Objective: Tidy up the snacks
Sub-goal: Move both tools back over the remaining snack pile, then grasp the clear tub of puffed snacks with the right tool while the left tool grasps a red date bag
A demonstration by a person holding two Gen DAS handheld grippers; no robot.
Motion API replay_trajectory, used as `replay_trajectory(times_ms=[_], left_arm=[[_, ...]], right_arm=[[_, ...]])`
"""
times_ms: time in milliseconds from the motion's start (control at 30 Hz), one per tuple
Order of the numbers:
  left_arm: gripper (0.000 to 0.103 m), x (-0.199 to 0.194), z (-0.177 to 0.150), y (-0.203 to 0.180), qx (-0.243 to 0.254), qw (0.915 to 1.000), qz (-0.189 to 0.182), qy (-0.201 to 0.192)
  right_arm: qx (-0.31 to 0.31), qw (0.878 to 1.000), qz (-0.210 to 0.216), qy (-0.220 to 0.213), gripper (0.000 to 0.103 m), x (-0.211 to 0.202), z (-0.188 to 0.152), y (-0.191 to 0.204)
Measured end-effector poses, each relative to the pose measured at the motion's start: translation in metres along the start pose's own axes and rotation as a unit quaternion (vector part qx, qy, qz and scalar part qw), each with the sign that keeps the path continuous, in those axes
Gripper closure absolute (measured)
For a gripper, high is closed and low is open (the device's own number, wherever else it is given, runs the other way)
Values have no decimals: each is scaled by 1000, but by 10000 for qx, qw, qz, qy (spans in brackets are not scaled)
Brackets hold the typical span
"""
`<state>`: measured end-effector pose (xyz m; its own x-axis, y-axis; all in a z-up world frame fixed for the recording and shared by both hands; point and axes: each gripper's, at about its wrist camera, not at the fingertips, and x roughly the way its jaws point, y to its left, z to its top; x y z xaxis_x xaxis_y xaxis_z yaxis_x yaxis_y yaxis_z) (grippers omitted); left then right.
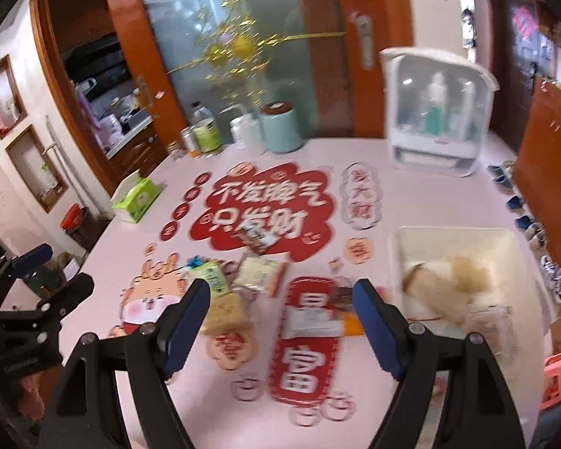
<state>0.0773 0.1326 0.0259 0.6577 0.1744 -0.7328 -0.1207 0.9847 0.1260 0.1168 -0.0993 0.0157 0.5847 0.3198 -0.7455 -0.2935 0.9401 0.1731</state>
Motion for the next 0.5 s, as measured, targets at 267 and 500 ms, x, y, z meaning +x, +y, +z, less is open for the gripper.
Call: replay_trajectory(times_ms=[267, 500], left_arm=[[10, 77, -39, 52, 63, 9954, -290, 911], [10, 148, -90, 45, 339, 9778, -1055, 1779]], right_arm=[[-139, 9972, -78, 730, 24, 72, -9, 57], [126, 9880, -119, 1534, 24, 150, -34, 76]])
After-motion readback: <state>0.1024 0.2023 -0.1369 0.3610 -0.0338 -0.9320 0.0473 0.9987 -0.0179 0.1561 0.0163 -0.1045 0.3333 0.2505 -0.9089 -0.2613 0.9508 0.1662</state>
